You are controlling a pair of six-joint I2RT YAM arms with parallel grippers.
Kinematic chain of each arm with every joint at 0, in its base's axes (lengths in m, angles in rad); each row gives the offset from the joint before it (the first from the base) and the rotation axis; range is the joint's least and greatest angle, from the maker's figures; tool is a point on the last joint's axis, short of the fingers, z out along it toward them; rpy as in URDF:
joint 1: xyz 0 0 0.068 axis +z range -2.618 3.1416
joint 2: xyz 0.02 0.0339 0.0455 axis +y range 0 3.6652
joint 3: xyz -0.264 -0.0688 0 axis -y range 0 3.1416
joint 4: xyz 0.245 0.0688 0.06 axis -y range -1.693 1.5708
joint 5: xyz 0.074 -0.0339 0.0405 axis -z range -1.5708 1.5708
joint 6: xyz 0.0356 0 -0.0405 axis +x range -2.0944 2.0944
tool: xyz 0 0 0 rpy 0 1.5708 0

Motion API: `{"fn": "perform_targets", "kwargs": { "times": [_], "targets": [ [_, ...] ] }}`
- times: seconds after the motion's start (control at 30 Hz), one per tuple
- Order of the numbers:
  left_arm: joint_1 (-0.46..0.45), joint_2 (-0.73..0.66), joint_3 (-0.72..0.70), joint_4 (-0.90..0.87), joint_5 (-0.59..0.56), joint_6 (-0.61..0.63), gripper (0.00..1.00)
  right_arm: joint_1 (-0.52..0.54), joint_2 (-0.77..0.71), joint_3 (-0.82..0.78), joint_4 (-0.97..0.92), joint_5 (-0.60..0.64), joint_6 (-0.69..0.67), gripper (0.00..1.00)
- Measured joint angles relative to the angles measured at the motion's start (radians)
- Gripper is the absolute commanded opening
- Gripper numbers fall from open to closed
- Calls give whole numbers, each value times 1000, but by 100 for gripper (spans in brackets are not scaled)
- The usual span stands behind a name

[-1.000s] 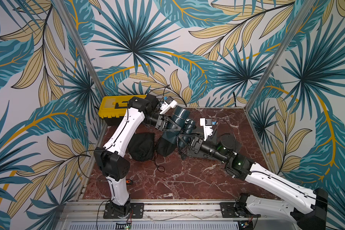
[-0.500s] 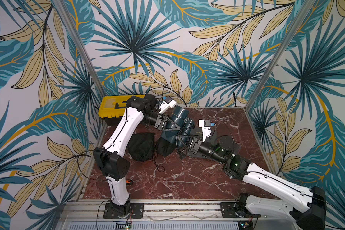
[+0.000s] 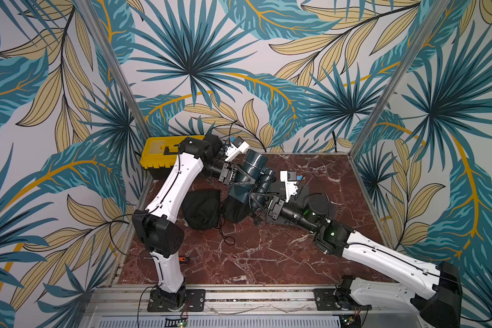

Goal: Pack away hair dryers
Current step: Adjust the hair dryer.

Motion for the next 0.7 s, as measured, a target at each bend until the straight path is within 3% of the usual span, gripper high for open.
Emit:
{"fn": "perform_targets", "kwargs": {
  "times": [0.03, 0.13, 0.2, 0.23, 0.3, 0.5, 0.63, 0.7],
  "targets": [
    [0, 0, -6, 3, 3, 2, 52, 0, 0, 0, -4, 2, 0, 0],
    [0, 0, -8, 6, 4, 4, 67, 0, -8, 3, -26, 8, -5, 0],
    [2, 0, -8, 7, 7, 1, 89, 3, -21, 6, -50, 16, -17, 0],
    [2, 1, -8, 5, 10, -8, 94, 4, -34, 7, -77, 24, -26, 0],
    [9, 3, -7, 5, 12, -13, 99, 7, -64, 13, -148, 45, -42, 0],
    [43, 25, 55, 3, -11, -29, 99, 7, -144, 30, -298, 113, -78, 0],
    [47, 57, 209, 2, -163, -46, 100, 10, -187, 62, -465, 234, -84, 0],
    [42, 63, 285, 12, -275, -58, 94, 6, -220, 88, -593, 327, -84, 0]
  ]
}}
